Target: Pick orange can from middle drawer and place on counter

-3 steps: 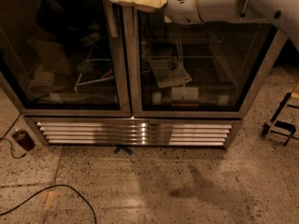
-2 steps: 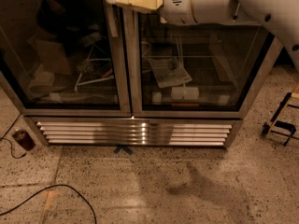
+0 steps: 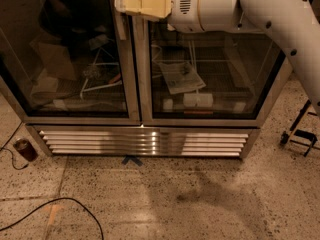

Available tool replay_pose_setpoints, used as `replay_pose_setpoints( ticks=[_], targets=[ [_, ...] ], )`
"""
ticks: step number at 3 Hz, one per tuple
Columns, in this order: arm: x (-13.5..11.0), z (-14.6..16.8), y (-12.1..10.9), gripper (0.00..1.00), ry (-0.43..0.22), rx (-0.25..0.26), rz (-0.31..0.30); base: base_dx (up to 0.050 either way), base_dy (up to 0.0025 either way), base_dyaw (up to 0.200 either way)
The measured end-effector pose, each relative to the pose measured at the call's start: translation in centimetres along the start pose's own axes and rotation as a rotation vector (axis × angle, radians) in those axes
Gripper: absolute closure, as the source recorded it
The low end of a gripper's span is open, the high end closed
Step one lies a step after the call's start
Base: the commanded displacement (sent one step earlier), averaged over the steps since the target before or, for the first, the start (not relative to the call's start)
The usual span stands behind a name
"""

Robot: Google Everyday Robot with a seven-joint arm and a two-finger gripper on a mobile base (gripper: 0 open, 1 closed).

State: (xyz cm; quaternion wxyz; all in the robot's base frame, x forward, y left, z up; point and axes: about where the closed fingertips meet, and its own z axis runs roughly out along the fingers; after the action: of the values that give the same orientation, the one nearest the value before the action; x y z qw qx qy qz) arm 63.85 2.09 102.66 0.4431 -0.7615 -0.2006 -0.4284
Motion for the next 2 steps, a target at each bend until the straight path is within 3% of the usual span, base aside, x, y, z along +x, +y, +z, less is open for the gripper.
replay_pose_setpoints(
  ticks=[1,2],
  targets=[
    [-0.23,0.58,0.56,0.00,-0.021,0.020,0.001,0.000,0.00000,0.000],
    [-0.34,0.86,0.67,0.19,-0.040,0.035,-0.002,0.000,0.00000,0.000]
  ],
)
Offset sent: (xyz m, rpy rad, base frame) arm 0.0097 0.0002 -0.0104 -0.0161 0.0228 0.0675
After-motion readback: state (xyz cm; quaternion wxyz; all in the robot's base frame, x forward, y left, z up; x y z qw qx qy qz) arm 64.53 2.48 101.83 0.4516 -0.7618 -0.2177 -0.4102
